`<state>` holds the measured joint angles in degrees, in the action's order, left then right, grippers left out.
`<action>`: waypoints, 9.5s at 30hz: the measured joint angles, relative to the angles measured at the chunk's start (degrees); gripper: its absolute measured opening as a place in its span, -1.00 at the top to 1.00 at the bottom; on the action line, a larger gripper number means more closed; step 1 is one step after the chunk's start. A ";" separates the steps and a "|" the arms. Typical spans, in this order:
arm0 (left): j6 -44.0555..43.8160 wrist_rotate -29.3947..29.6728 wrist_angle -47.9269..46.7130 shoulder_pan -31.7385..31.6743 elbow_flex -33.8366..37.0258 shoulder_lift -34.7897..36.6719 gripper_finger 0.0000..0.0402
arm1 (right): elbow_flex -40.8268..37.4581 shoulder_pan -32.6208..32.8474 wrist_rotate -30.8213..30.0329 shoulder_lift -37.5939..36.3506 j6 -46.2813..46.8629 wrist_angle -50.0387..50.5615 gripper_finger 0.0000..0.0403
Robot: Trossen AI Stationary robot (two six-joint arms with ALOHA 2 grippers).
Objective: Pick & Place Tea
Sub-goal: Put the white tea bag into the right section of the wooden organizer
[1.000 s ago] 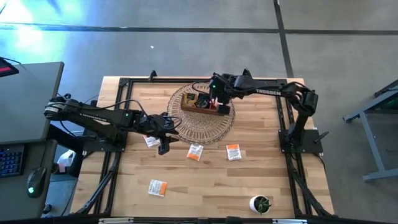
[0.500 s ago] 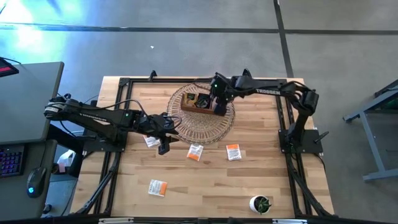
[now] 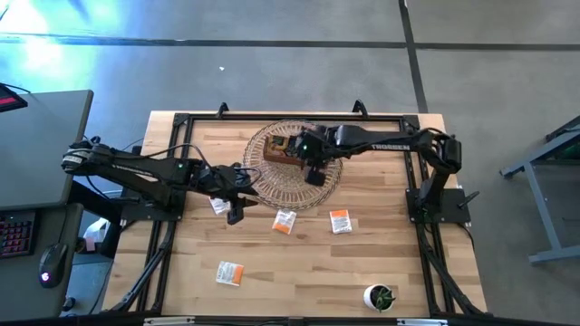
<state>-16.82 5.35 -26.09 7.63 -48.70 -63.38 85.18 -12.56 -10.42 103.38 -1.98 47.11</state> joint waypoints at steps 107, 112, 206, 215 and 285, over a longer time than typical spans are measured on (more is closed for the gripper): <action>0.85 -24.53 17.05 -0.17 0.01 -14.99 0.27 | -17.63 29.56 -5.27 -0.01 -90.82 -49.11 0.98; 0.02 -22.87 16.90 -0.17 0.01 -14.99 0.46 | -17.63 28.72 -5.49 -0.01 -90.38 -49.09 0.99; 15.10 0.15 13.92 -0.08 -0.01 -14.94 0.79 | -17.59 21.94 -1.16 0.23 7.09 -41.67 0.96; 9.09 2.66 11.89 -0.10 -0.01 -14.60 0.32 | -16.81 22.83 -10.31 -0.28 7.06 -30.67 0.99; -1.66 26.26 -13.73 0.27 0.01 10.00 0.31 | 2.09 -11.08 2.08 5.37 -26.74 0.93 0.53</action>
<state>-18.48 31.62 -39.82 7.90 -48.69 -53.39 87.26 -23.65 -8.34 108.75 -28.72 48.04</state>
